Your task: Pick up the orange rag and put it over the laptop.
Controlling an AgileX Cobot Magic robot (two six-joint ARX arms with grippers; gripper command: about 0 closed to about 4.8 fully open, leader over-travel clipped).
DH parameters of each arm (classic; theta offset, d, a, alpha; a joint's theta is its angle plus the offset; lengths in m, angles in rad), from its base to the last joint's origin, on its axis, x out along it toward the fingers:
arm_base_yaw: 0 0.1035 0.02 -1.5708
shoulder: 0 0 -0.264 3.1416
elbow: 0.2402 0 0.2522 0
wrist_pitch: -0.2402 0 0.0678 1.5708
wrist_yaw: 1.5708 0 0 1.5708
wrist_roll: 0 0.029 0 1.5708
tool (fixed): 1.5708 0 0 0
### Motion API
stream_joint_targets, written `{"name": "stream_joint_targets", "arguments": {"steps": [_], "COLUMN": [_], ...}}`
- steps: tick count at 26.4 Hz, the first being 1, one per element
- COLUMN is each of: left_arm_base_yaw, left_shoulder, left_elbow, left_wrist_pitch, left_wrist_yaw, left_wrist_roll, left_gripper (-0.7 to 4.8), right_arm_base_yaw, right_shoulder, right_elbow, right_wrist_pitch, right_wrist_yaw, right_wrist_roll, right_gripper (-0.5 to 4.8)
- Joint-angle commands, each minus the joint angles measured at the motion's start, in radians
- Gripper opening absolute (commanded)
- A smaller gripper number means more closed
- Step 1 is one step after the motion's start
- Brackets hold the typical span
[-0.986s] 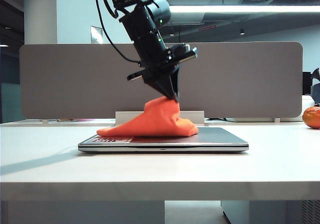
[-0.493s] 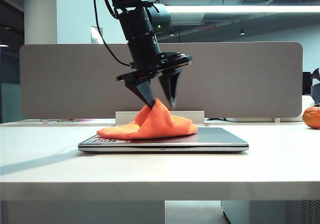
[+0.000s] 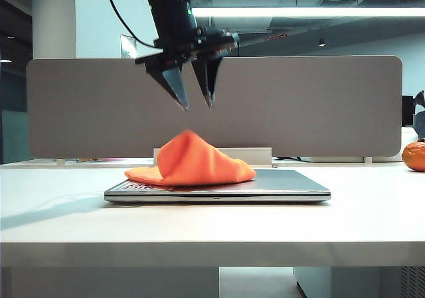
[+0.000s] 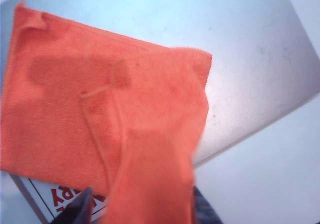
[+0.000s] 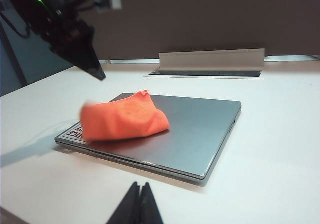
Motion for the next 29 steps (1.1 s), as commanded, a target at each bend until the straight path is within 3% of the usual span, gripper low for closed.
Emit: {"name": "stream_joint_targets", "arguments": {"steps": [1,8,9,10,12,23,29], "left_arm_base_yaw": [-0.001,-0.001,-0.001,-0.001,-0.001,-0.002,0.011], "left_shoulder": [-0.01,-0.019,-0.022,-0.031,-0.053,-0.201,-0.34], "left_elbow": [0.006,0.006,0.006,0.006,0.006,0.005,0.006], "left_wrist_pitch": [-0.003,-0.149,-0.17,-0.2,-0.241,-0.263,-0.253], "left_wrist_yaw": [-0.006,-0.006,-0.006,-0.006,-0.005,-0.014,-0.146], "left_wrist_roll": [0.022,0.023,0.023,0.027,0.053,0.072,0.075], "left_gripper": [2.42,2.23,1.83,0.98,-0.08,-0.06,-0.06], "right_arm_base_yaw": [0.0,0.0,0.0,0.0,0.0,-0.002,-0.002], "right_shoulder": [-0.002,-0.002,-0.002,-0.002,-0.002,-0.002,-0.002], "right_elbow": [-0.003,-0.003,-0.003,-0.003,-0.003,-0.003,-0.003], "right_wrist_pitch": [0.014,0.014,0.014,0.013,0.01,0.006,0.007], "right_wrist_yaw": [-0.001,-0.002,-0.002,-0.001,0.001,0.006,0.006], "right_wrist_roll": [0.003,0.003,0.003,0.003,0.003,0.002,0.002], "right_gripper": [-0.05,-0.05,-0.05,-0.05,-0.05,-0.05,-0.05]}}
